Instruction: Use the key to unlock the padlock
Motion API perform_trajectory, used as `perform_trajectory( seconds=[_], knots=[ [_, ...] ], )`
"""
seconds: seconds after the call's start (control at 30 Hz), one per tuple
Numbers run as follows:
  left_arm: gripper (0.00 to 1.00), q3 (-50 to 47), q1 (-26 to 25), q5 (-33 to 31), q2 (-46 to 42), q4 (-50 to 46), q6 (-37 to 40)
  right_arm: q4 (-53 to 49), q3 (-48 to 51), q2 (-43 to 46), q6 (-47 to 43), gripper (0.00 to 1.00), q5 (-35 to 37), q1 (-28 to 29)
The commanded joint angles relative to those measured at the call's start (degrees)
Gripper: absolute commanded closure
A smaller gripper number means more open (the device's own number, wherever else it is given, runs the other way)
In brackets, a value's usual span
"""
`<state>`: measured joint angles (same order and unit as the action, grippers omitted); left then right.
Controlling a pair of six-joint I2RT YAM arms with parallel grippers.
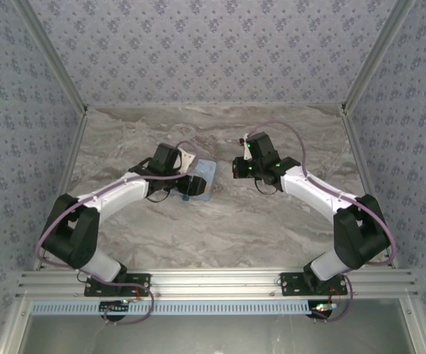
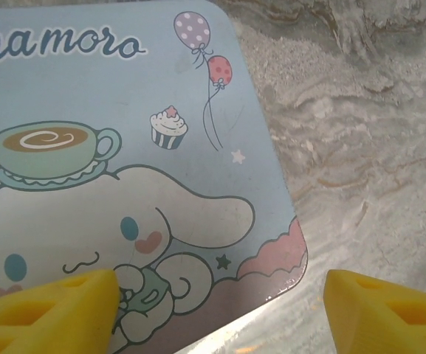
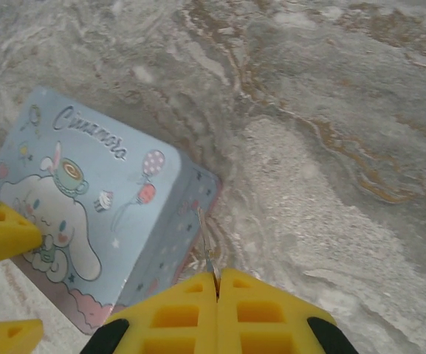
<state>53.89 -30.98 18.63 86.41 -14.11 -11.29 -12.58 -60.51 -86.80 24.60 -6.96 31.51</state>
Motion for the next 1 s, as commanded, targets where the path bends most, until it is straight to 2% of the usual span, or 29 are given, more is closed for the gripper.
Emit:
perform_trajectory(
  seconds=[0.0,0.13,0.37,0.57,0.8,0.97],
  knots=[
    [0.24,0.03,-0.13,-1.06,-4.07,-3.14,-2.71,2.76,-0.35,-1.25,0.80,1.00,-2.34,1.59],
    [0.22,-0.21,0.00,-2.85,-9.40,-3.38,-4.12,5.76,-0.35,-2.17,2.01,1.00,-4.39,3.65],
    [0.20,-9.33,0.00,-5.01,-19.00,-1.71,-8.39,9.65,3.41,-0.19,4.97,1.00,-4.57,6.53],
    [0.20,-14.98,-0.04,-4.35,-21.87,-0.59,-10.20,8.79,5.34,2.05,4.72,1.00,-4.35,7.40],
    [0.20,-26.54,-0.13,-4.02,-23.87,14.21,-11.48,13.59,6.44,1.78,3.66,1.00,-8.52,7.74],
    [0.19,-31.65,-0.08,-4.21,-19.65,25.71,-11.74,21.75,6.56,-3.28,9.42,1.00,-14.05,5.93]
  ],
)
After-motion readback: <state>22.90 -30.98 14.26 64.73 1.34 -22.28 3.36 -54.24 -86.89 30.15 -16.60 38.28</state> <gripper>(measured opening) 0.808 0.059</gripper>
